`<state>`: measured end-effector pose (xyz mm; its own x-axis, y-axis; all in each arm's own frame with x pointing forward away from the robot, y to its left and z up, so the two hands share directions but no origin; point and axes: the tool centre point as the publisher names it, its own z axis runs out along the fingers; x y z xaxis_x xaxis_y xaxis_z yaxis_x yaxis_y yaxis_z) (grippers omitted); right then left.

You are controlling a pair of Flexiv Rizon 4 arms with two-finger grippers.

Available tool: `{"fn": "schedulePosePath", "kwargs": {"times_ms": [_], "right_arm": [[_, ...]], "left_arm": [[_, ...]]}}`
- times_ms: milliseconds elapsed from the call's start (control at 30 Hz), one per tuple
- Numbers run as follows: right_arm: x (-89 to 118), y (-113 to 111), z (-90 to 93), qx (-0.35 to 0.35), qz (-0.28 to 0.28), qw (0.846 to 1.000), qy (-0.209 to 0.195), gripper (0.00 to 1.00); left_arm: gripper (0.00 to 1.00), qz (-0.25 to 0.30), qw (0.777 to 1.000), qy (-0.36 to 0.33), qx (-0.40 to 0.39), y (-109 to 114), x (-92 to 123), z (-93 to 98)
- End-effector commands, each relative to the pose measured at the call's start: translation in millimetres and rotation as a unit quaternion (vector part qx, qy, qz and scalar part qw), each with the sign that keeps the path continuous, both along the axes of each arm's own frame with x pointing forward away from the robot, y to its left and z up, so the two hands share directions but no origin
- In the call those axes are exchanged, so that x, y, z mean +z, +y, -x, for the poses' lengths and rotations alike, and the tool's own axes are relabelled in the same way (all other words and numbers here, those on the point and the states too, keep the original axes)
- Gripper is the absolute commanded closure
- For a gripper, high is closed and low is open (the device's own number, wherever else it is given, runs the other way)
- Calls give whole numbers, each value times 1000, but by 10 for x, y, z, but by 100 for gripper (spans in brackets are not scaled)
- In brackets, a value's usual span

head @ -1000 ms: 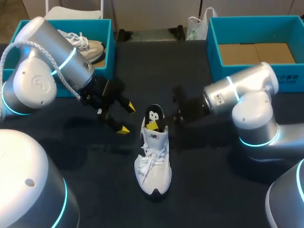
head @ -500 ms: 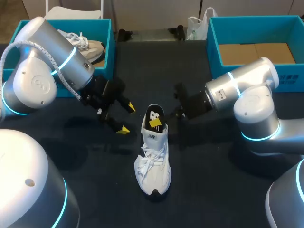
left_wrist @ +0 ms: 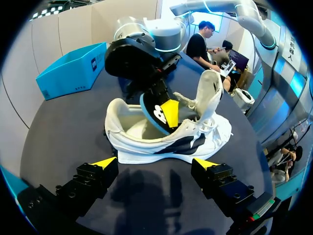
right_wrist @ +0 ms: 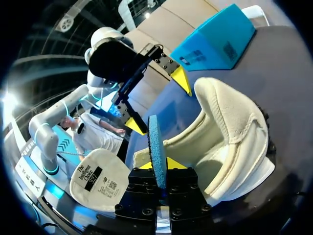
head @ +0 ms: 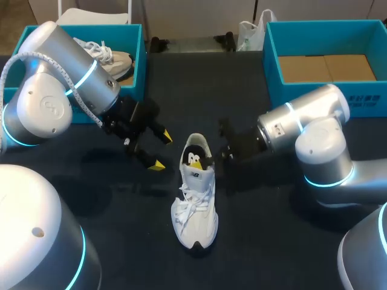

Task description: Take the shoe out of the shoebox, open the shoe tongue, remove and reinsert the insole, then place the shoe into the shoebox

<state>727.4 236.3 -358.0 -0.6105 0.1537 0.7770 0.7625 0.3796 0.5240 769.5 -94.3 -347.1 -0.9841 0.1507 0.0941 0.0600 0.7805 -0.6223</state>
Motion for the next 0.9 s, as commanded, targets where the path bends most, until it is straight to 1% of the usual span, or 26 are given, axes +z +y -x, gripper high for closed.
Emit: {"fn": "schedulePosePath", "kwargs": {"times_ms": [33, 100, 167, 233, 333, 433, 500, 800, 900], "right_arm": [[-15, 13, 12, 1, 6, 1000, 0, 100], [6, 8, -20, 0, 8, 1000, -5, 100], [16, 3, -45, 1, 10, 1000, -9, 94], [45, 5, -80, 3, 12, 1000, -15, 82], [77, 8, -111, 5, 14, 1000, -22, 74], [105, 23, -133, 6, 16, 999, -27, 70], [118, 28, -145, 5, 17, 999, -30, 65], [149, 72, -195, 9, 18, 999, -39, 62], [189, 84, -215, 9, 22, 999, -47, 62]], "left_arm": [[0, -2, 1000, 0, 0, 1, 8, 1], [0, -2, 1000, 0, 0, 1, 8, 1], [0, -2, 1000, 0, 0, 1, 8, 1], [0, -2, 1000, 0, 0, 1, 8, 1], [0, -2, 1000, 0, 0, 1, 8, 1], [0, -2, 1000, 0, 0, 1, 8, 1], [0, -2, 1000, 0, 0, 1, 8, 1], [0, -2, 1000, 0, 0, 1, 8, 1], [0, -2, 1000, 0, 0, 1, 8, 1]]}}
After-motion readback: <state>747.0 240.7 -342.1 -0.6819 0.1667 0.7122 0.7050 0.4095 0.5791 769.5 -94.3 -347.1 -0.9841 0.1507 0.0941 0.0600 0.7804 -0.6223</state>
